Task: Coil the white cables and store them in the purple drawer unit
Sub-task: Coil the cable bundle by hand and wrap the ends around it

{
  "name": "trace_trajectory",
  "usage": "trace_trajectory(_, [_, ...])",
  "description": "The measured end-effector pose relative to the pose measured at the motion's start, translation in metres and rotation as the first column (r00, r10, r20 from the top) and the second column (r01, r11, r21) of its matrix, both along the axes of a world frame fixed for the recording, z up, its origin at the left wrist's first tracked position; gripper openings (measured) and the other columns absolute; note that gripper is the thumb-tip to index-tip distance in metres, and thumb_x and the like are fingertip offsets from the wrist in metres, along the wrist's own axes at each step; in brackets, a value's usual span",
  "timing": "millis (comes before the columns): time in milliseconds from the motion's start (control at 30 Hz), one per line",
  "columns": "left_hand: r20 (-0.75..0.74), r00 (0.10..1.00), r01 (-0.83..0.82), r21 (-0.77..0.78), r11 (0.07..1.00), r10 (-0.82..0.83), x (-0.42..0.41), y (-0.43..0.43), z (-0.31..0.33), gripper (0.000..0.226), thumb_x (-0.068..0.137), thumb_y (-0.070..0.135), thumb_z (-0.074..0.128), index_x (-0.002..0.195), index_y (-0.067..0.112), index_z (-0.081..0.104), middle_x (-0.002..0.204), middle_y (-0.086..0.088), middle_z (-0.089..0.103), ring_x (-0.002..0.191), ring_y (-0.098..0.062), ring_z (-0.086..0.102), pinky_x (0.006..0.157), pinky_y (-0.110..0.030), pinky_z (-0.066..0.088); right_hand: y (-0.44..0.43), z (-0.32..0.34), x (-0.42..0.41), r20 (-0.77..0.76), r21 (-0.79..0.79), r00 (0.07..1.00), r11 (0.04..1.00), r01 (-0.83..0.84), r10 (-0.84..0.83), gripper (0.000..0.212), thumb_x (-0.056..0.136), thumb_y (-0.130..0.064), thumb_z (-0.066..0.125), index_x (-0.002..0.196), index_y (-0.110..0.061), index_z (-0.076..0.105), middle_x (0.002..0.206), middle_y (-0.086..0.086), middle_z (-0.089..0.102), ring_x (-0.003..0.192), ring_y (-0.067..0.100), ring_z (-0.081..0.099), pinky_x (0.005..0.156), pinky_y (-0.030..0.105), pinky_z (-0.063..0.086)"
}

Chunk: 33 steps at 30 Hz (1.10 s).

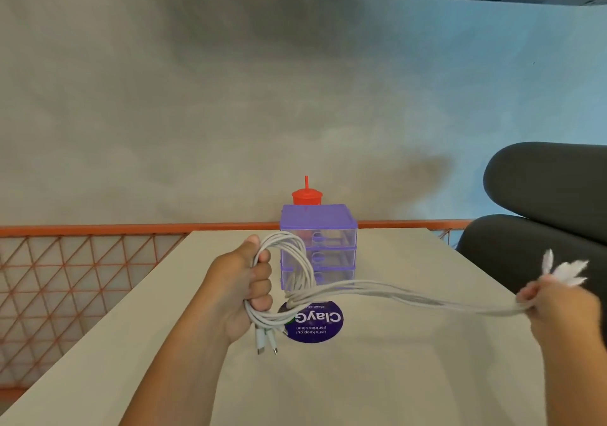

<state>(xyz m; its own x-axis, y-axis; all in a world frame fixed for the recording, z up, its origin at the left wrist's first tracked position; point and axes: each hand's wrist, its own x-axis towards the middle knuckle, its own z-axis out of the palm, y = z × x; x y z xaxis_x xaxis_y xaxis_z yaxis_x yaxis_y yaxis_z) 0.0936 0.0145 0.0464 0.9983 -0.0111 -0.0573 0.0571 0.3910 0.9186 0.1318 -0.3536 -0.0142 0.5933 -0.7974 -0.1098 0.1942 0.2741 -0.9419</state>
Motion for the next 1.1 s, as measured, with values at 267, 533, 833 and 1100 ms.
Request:
trace_trajectory(267, [0.022,0.999,0.037,0.064,0.997,-0.039,-0.009,-0.024,0.001,0.042,0.099,0.037,0.035,0.065,0.014,0.042,0.041,0.007,0.023,0.028,-0.005,0.016,0.031,-0.014,0.017,0.057,0.049,-0.009,-0.363,-0.685,0.926,0.703,-0.192,-0.100,0.052,0.088,-0.020,0.057,0.135,-0.009,0.037,0.136,0.018,0.041,0.118,0.039,0.044,0.089,0.047,0.042])
trace_trajectory(533, [0.074,0.984,0.145,0.185,0.972,-0.160,-0.025,-0.035,0.006,0.042,0.098,0.037,0.035,0.065,0.013,0.044,0.041,0.007,0.025,0.030,-0.005,0.017,0.036,-0.015,0.017,0.181,0.072,-0.045,-0.295,-0.866,0.703,0.130,-0.483,0.647,0.027,0.094,-0.024,0.050,0.117,-0.028,0.062,0.108,-0.012,0.066,0.097,0.003,0.060,0.079,0.007,0.042])
trace_trajectory(833, [0.012,0.790,0.608,0.109,0.786,-0.613,-0.026,-0.017,0.006,0.034,0.080,0.041,0.058,0.058,0.016,0.053,0.039,0.008,0.028,0.027,-0.002,0.022,0.033,-0.014,0.025,0.163,0.080,-0.052,-0.259,-0.860,0.526,0.054,-0.507,0.810,0.018,0.092,-0.013,0.053,0.086,-0.019,0.068,0.075,-0.006,0.066,0.066,-0.003,0.059,0.064,0.008,0.045])
trace_trajectory(1100, [0.001,0.599,0.799,0.072,0.597,-0.801,-0.029,-0.020,0.006,0.041,0.076,0.055,0.055,0.060,0.017,0.051,0.038,0.010,0.035,0.028,0.001,0.027,0.035,-0.012,0.023,0.168,0.074,-0.051,-0.110,-0.784,0.320,0.116,-0.610,0.941,0.017,0.084,-0.031,0.056,0.076,-0.026,0.070,0.071,-0.009,0.067,0.067,0.003,0.060,0.066,0.016,0.048])
